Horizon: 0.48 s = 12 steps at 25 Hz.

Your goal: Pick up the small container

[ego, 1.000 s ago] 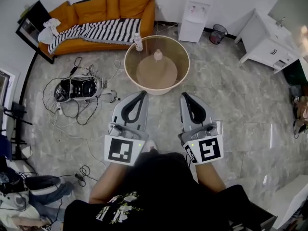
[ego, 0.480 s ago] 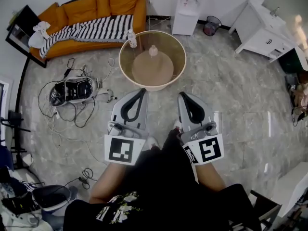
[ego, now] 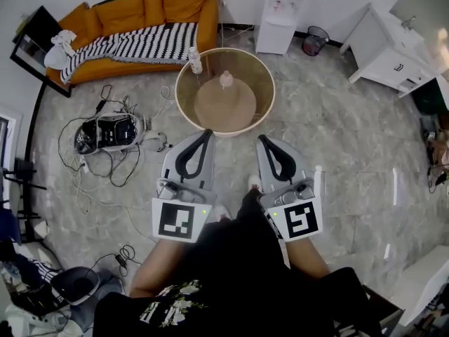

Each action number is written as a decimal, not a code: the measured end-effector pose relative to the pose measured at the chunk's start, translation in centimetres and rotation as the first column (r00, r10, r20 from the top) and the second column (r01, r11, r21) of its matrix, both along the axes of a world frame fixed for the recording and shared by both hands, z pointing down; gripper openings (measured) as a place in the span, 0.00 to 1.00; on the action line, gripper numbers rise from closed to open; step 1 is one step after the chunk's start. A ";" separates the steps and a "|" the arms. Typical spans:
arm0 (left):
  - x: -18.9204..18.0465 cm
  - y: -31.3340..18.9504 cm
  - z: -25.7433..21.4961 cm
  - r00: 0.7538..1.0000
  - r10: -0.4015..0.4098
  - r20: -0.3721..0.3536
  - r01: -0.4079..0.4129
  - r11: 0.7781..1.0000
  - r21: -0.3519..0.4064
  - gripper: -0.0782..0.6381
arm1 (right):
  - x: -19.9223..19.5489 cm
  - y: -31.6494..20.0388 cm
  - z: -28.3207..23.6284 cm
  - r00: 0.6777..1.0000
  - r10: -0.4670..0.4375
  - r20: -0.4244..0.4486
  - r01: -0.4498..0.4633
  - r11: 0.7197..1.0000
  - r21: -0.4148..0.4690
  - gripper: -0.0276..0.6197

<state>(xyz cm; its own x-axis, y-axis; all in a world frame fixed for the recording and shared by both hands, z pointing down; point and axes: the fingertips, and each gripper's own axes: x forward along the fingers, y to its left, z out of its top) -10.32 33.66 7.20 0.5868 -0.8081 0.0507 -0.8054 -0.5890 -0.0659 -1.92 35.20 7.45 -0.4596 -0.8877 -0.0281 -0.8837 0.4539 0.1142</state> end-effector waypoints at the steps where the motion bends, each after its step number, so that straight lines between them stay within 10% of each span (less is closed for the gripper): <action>1: 0.4 -0.5 -0.2 1.000 -0.004 -0.001 0.004 1.000 0.005 0.12 | 0.2 -0.6 -0.1 1.000 -0.009 -0.007 0.009 1.000 -0.002 0.03; 12: 4.6 -6.4 -0.3 0.996 -0.085 -0.018 0.085 0.996 -0.005 0.12 | 4.4 -6.9 0.1 0.992 -0.103 -0.077 0.103 0.995 -0.005 0.03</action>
<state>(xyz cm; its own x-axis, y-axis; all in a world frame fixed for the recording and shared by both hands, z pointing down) -5.74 27.22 6.87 0.5165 -0.8551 0.0447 -0.8538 -0.5183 -0.0485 2.46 28.33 7.58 -0.5497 -0.8353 0.0116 -0.8206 0.5425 0.1797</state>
